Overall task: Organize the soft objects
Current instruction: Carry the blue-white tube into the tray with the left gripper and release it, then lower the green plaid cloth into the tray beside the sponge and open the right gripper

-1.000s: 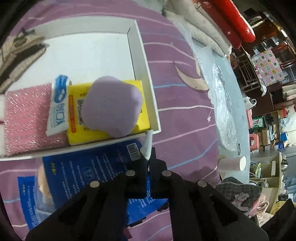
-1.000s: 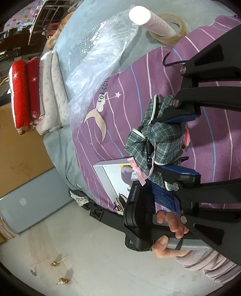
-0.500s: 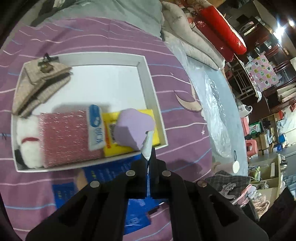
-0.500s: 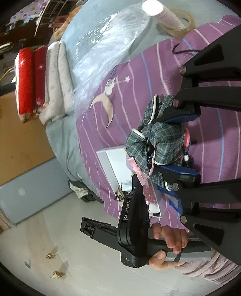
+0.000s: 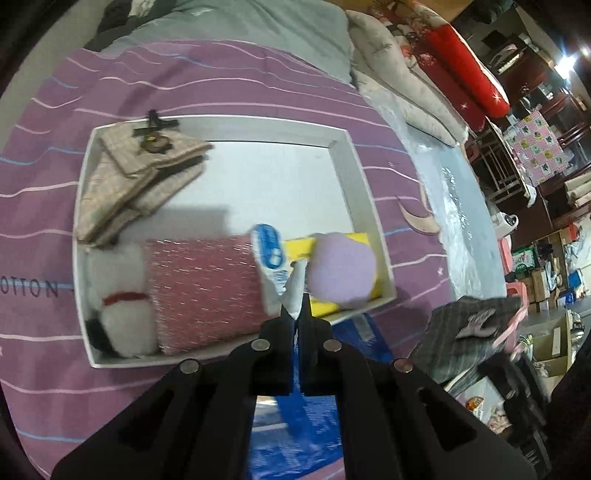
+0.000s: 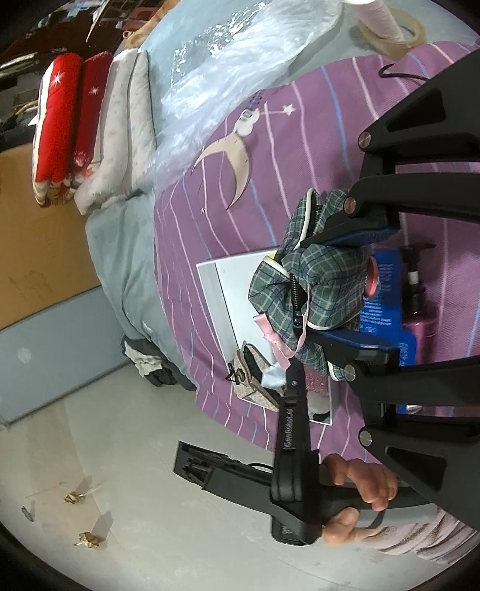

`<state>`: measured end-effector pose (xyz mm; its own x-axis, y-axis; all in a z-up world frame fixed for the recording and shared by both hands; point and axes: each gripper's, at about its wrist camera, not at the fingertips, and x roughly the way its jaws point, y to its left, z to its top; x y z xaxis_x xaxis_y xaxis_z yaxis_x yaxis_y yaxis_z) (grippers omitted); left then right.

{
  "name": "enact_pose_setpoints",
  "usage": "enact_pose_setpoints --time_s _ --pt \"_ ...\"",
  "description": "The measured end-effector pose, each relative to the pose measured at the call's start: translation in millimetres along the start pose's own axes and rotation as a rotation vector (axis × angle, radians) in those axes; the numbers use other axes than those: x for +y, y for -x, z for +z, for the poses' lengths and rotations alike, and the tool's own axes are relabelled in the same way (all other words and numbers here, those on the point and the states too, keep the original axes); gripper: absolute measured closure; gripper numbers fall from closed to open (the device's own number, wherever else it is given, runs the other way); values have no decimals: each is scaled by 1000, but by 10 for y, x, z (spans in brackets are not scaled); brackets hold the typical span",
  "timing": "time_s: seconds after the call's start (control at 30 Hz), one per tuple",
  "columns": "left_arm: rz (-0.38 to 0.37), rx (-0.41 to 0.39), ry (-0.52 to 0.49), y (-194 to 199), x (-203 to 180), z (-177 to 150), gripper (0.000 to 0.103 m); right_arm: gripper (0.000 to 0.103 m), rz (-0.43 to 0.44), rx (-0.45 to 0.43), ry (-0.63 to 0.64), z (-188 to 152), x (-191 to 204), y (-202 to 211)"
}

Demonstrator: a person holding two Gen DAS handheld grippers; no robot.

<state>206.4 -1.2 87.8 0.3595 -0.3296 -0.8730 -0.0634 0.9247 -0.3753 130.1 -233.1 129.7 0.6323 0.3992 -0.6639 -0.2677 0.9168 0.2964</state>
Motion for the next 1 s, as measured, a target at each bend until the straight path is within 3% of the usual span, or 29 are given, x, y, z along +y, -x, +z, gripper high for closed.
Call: enact_pose_setpoints --time_s 0.17,0.47,0.5,0.57,0.6,0.63,0.7,0.83,1.0 --pt "23 7 10 -55 206 16 101 65 -7 20 1 167 80 -171" --pt "-69 -17 35 -188 341 34 101 65 -51 49 64 379 319 -462" --pt "-81 -30 42 -180 363 19 98 65 -57 56 70 404 330 -491" --pt "-61 -29 63 -160 438 -19 78 65 -69 72 79 460 329 -553" --pt "-53 -34 73 -141 472 -30 59 65 -78 87 79 504 318 -598" --pt "-54 -58 84 -96 522 -57 52 65 -85 98 75 535 305 -626" --pt "-62 -107 103 -5 610 -102 52 65 -90 123 76 613 286 -690" --pt "-10 -171 106 109 712 -147 52 65 -120 179 104 822 326 -854" --pt "12 -192 102 66 734 -154 52 65 -145 257 149 973 459 -1174"
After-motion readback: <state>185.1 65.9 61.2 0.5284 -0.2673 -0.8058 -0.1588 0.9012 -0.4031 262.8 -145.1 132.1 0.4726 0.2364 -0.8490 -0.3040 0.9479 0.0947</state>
